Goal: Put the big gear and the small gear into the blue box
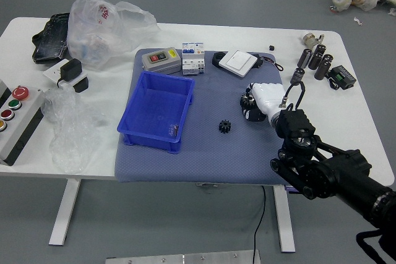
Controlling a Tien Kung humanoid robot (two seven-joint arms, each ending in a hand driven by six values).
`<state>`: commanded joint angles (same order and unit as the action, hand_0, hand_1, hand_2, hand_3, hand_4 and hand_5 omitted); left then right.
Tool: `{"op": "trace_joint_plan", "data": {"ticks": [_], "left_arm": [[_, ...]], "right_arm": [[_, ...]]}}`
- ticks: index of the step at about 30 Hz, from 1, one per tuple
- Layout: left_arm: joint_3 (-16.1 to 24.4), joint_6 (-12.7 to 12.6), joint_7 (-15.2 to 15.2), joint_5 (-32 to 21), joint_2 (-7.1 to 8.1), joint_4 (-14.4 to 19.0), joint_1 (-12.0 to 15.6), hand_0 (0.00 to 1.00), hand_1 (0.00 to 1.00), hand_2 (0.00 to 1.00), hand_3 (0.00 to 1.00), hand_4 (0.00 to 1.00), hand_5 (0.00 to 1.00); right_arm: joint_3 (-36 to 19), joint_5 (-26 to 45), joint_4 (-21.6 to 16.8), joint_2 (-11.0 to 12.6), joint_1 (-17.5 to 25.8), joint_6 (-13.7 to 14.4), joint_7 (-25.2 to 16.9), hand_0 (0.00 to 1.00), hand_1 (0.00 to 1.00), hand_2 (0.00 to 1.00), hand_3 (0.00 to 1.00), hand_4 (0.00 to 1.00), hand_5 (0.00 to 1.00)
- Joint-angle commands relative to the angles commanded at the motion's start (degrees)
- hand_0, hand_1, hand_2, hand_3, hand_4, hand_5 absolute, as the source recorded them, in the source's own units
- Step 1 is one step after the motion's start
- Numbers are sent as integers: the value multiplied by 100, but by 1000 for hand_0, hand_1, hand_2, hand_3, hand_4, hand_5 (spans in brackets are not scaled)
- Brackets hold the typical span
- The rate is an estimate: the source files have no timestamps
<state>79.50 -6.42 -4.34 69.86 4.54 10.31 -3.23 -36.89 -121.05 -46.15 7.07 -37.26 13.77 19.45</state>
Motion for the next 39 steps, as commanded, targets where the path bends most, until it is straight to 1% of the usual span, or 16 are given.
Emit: {"op": "trace_joint_plan", "data": {"ticks": [3, 6, 13, 17, 18, 22, 23, 24, 27, 29, 30, 35, 36, 39], "left_arm": [[-3, 0, 2, -3, -1, 0, 0, 641, 636, 603, 654, 631, 303], [1, 0, 2, -2, -1, 0, 1, 641, 636, 603, 654, 631, 303], [12, 0, -1, 11, -3, 0, 0, 641, 636, 603, 653, 630, 304], [16, 1, -6, 22, -1, 0, 4, 641, 636, 603, 653, 630, 304], [19, 1, -8, 26, 1, 0, 6, 641, 636, 603, 653, 630, 303], [26, 2, -16, 35, 6, 0, 9, 641, 636, 603, 653, 630, 303], [45, 2, -25, 54, 9, 0, 10, 641, 636, 603, 653, 630, 303], [66, 2, -36, 75, 12, 0, 10, 641, 636, 603, 652, 630, 303], [104, 3, -61, 114, 18, 0, 11, 641, 636, 603, 652, 630, 303], [107, 5, -68, 122, 22, 0, 8, 641, 636, 603, 652, 630, 303], [100, 3, -66, 116, 25, 0, 5, 641, 636, 603, 653, 630, 302], [49, 1, -52, 73, 28, 0, -5, 641, 636, 603, 653, 630, 302], [46, 2, -52, 71, 27, 0, -5, 641, 636, 603, 652, 630, 303], [50, 3, -57, 80, 24, 0, -4, 641, 636, 603, 652, 630, 303]], "right_arm": [[-17, 9, -83, 31, 0, 20, -12, 485, 571, 518, 446, 405, 30], [-62, 4, -302, 103, -14, 60, -20, 478, 570, 512, 432, 408, 26], [-17, 2, -967, 280, -145, 128, 3, 475, 568, 510, 427, 409, 29], [261, 124, -1464, 348, -271, 154, 12, 475, 568, 510, 427, 409, 29], [369, 160, -1617, 354, -309, 157, 7, 487, 574, 525, 442, 422, 2], [745, 237, -2136, 317, -427, 162, -31, 487, 574, 525, 442, 422, 2], [855, 232, -2276, 282, -469, 172, -55, 487, 574, 525, 442, 422, 2], [974, 223, -2407, 244, -512, 184, -82, 495, 579, 565, 459, 431, 2], [1277, 244, -2711, 123, -632, 240, -209, 495, 579, 565, 459, 431, 2], [1455, 274, -2757, 37, -710, 279, -293, 495, 579, 565, 459, 431, 2], [1542, 289, -2726, -10, -750, 314, -337, 519, 637, 668, 467, 343, 16], [1781, 331, -2566, -131, -830, 412, -424, 519, 637, 668, 467, 343, 16], [1814, 331, -2524, -151, -832, 417, -431, 531, 769, 798, 555, 531, 157], [1871, 322, -2376, -204, -829, 442, -448, 531, 769, 798, 555, 531, 157]]}}
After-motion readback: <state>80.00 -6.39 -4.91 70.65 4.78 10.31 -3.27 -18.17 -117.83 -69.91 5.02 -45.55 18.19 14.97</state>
